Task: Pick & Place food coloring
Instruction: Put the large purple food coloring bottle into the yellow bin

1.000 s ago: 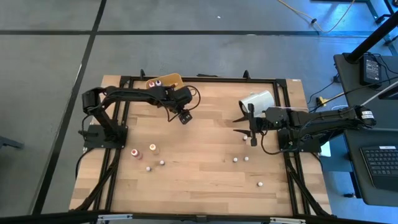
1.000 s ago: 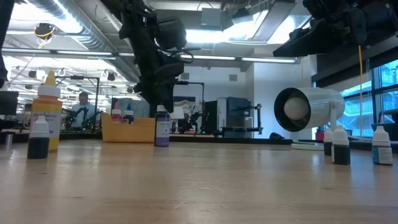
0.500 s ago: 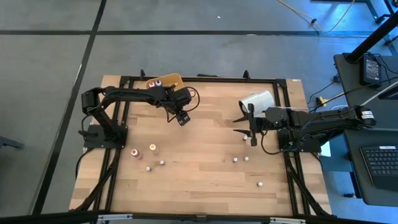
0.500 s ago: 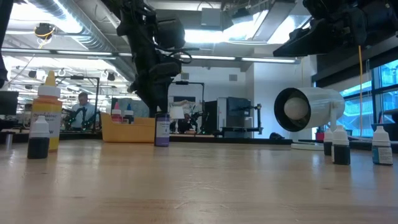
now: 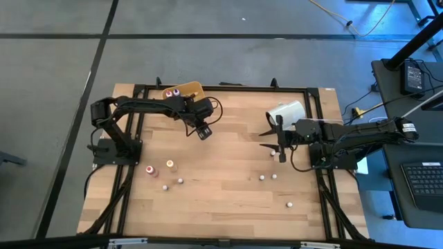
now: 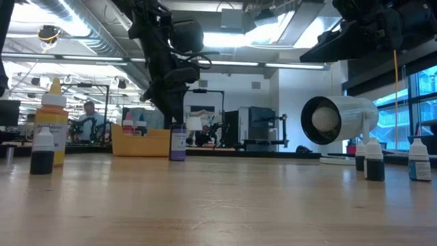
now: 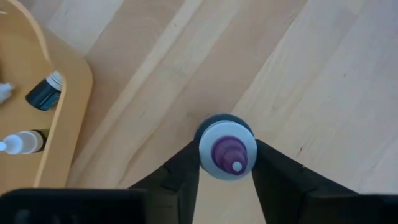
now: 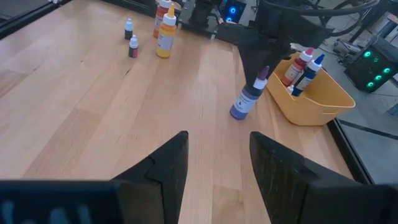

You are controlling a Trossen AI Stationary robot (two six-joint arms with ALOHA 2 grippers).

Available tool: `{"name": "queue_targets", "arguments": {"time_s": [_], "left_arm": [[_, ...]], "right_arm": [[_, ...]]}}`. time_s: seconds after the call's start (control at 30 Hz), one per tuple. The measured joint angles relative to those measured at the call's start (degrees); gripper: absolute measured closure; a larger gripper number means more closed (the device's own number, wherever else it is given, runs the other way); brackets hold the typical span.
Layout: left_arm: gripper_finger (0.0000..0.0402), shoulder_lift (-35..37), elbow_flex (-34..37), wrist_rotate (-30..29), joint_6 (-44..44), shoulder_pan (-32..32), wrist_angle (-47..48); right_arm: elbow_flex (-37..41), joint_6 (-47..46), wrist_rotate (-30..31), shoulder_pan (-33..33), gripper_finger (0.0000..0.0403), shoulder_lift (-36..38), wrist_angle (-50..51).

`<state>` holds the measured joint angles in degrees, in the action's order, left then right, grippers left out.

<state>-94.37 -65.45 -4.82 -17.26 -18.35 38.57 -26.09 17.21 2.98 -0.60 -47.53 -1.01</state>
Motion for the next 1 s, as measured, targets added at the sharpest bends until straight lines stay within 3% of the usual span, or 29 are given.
{"name": "queue_targets", "arguments": {"time_s": [0.3,0.6,0.77,1.0], "left_arm": [[0.0285,0.7,-0.1,-0.5,-3.9,0.3,0.2],[0.0287,8.7,-0.1,-9.9,-9.0,-1.5,-0.7],[0.0285,11.7,-0.1,-14.7,-9.6,-6.0,-0.4],[0.0286,10.0,-0.1,-18.1,-8.6,-13.6,-1.2]], "right_arm": [[0.0,0.0,0.0,0.0,0.023,0.0,0.0],[0.0,0.2,0.0,0.0,0.023,0.0,0.0],[0.0,1.4,0.0,0.0,0.023,0.0,0.0],[0.0,1.5,0.0,0.0,0.023,0.0,0.0]]}}
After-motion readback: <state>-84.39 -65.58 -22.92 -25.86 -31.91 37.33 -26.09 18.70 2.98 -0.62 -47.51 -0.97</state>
